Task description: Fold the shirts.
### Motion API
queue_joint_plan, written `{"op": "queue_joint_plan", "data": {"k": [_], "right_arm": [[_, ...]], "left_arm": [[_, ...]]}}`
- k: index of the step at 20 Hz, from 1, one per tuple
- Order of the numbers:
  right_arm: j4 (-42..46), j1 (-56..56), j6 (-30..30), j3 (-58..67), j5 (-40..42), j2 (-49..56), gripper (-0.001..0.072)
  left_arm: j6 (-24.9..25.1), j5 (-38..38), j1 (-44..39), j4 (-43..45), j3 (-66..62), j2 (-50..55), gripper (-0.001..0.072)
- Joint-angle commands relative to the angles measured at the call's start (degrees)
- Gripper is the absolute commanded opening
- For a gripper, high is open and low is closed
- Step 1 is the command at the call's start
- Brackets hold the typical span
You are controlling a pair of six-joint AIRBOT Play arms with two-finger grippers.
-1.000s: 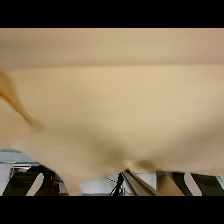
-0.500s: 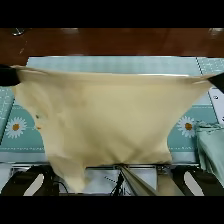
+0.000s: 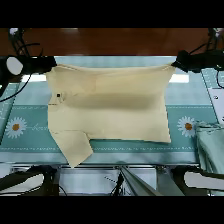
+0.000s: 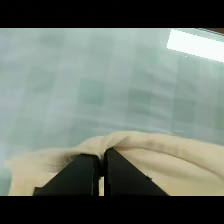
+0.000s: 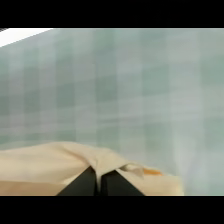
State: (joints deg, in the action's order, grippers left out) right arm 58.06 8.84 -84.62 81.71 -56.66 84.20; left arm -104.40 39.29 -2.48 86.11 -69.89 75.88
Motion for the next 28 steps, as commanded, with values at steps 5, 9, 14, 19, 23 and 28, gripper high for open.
{"op": "queue_joint_plan", "data": {"k": [5, 9, 14, 19, 23, 28], "right_arm": [[-1.07, 1.75, 1.44, 6.49, -8.31, 11.19, 0.0019], [0.61, 5.05, 4.57, 6.01, -21.46, 10.58, 0.002], [2.86, 5.33, 5.29, -2.64, -23.67, 10.58, 0.002], [-0.94, 5.35, 5.2, -8.48, -21.33, 10.32, 0.0628], [0.04, 9.49, 4.94, -8.07, -24.7, 1.64, 0.0626], [2.64, 16.11, 7.3, -21.22, -18.08, -19.37, 0.0626]], "left_arm": [[9.42, 14.08, 4.81, -12.0, -6.05, 7.23, 0.0025], [20.04, 31.17, 10.43, -18.86, -6.69, 7.26, 0.0025], [23.8, 31.89, 10.32, -18.86, 3.5, 8.09, 0.0025], [23.8, 34.12, 10.32, -18.84, 4.39, 9.05, 0.0548], [22.95, 46.56, 10.82, -12.41, -0.35, 6.93, 0.0704], [16.33, 48.89, 16.44, -1.68, 18.62, -5.9, 0.0703]]}}
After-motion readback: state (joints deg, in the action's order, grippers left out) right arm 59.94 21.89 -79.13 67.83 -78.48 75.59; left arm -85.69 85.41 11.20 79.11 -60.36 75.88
